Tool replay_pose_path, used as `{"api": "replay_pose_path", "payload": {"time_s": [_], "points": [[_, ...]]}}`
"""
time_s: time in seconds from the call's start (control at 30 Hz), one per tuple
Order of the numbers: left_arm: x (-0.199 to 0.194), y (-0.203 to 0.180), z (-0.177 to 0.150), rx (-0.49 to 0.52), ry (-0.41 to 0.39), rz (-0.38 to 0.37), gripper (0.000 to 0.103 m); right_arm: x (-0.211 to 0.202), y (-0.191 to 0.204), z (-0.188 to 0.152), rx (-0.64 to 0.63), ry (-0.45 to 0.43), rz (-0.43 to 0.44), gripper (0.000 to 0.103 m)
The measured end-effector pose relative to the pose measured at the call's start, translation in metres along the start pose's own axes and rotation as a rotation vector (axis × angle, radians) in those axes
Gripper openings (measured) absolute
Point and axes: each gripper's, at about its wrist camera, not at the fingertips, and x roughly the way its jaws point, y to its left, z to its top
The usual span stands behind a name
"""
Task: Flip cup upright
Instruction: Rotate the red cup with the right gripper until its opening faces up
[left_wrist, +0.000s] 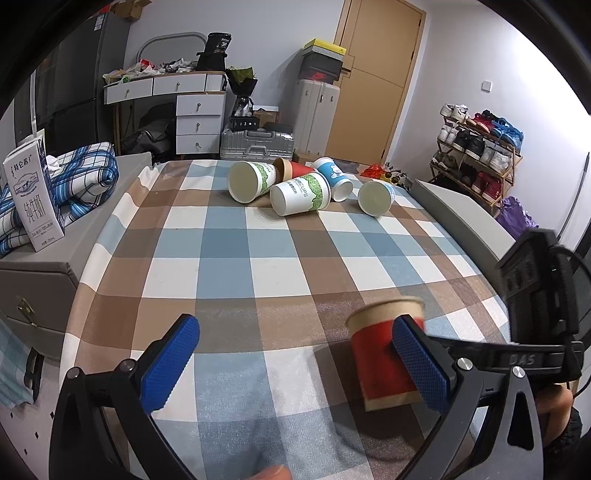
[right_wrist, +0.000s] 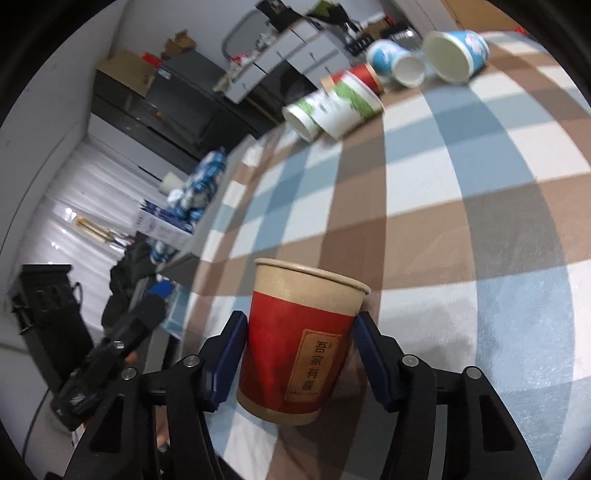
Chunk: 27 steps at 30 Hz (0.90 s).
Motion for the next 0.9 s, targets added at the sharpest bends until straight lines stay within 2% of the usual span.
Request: {"api": "replay_pose_path", "payload": {"time_s": [0.1, 0.3, 0.47, 0.8, 0.9], "points": [[0.0, -0.001, 0.0, 0.002, 0.0, -0.002, 0.102, -0.014, 0.009, 0.001, -0.06, -0.066, -0.058, 0.057], [0.001, -0.002, -0.002, 0.005, 0.005, -0.005, 0.102, -0.026, 0.03, -0.002, -0.28, -0.234, -0.331, 0.056], [0.003, -0.005, -0.003, 0.013, 0.013, -0.01, 0.102, -0.014, 0.034, -0.006, -0.358, -0.235, -0.431, 0.056], [0.001, -0.003, -0.002, 0.011, 0.009, -0.011, 0.102, -0.024, 0.038, -0.02, -0.427, -0.161, -0.431, 0.055], [0.0, -0.003, -0.002, 0.011, 0.007, -0.012, 0.102, -0.028, 0.039, -0.025, -0.445, -0.106, -0.407, 0.055]]}}
